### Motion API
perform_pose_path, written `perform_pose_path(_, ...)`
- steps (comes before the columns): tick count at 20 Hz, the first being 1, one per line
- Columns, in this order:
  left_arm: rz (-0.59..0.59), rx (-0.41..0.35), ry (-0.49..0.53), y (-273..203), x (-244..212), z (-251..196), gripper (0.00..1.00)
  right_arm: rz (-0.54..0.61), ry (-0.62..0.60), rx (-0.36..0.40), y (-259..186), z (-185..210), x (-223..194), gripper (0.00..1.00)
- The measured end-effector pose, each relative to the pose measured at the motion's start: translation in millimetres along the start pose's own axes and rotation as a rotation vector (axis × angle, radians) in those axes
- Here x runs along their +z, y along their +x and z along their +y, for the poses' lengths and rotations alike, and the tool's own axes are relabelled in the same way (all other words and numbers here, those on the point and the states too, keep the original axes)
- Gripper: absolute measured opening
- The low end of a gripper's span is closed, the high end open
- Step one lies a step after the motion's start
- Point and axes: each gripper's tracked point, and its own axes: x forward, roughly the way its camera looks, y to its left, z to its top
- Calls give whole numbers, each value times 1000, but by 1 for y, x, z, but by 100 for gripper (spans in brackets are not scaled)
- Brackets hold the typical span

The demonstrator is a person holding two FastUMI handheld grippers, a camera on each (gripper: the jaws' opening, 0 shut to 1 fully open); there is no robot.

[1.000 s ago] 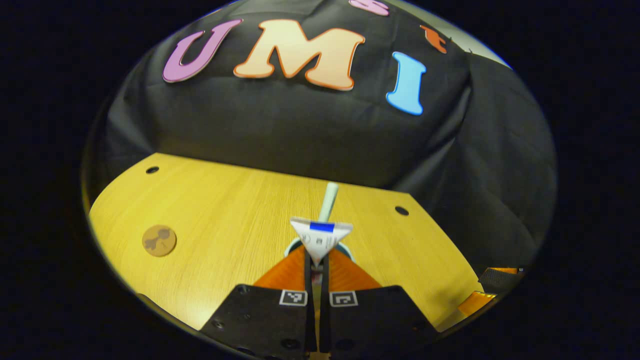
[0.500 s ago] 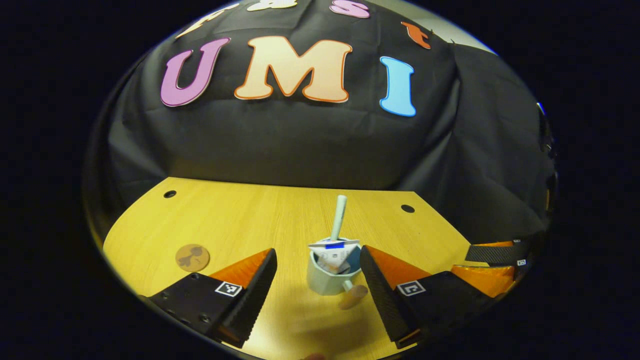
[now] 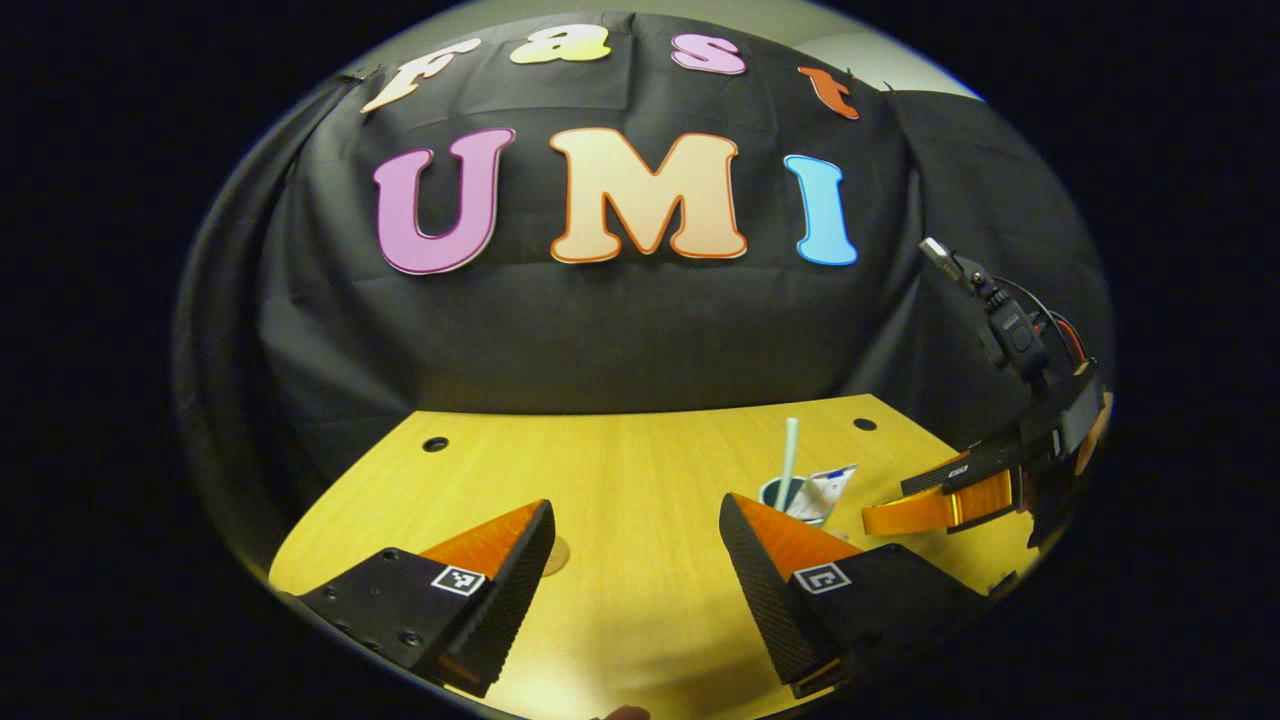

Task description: Put the toothbrush and toothpaste on the desktop into the cup, then pick up the cup and place it on the coaster on the desktop.

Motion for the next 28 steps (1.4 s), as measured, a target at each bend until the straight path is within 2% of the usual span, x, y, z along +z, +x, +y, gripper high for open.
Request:
perform_pose_path(1,1,16,-2,-4,-1,12,95,22,-1,-3,6,4,-1,99)
perform_pose_path(5,16,79,-36,-18,-11,54,95,119,-25,-28,32,15,-9,99)
perform_pose_path(6,20,92,-39,-20,-13,62,95,137,-29,-35,38,17,-10,95)
perform_pose_path(7,22,105,-41,-23,-14,71,95,156,-29,-39,43,18,-11,99)
perform_pose_path(8,24,118,-41,-26,-15,79,95,178,-25,-43,48,20,-13,95)
perform_pose_path(9,23,129,-42,-28,-17,86,95,199,-21,-49,54,20,-16,99)
perform_pose_path(11,22,147,-45,-33,-17,97,95,240,-21,-69,65,18,-22,99)
perform_pose_path(12,24,154,-46,-34,-18,102,95,258,-20,-76,70,18,-24,95)
perform_pose_path(14,28,163,-51,-37,-21,110,95,284,-22,-87,76,18,-27,99)
perform_pose_path(17,38,180,-61,-41,-26,121,95,314,-26,-93,84,19,-31,99)
perform_pose_path(18,39,185,-62,-42,-26,125,95,325,-23,-89,85,19,-33,92)
perform_pose_path(19,38,191,-62,-44,-26,128,95,333,-22,-95,88,18,-36,89)
perform_pose_path(20,37,195,-62,-45,-26,131,95,336,-31,-110,89,13,-37,77)
perform_pose_path(21,38,198,-61,-45,-27,133,95,341,-35,-117,88,10,-37,71)
perform_pose_path(25,49,201,-68,-46,-31,138,95,371,-32,-109,86,12,-41,32)
perform_pose_path(28,51,202,-70,-46,-32,140,95,363,-57,-121,88,14,-41,29)
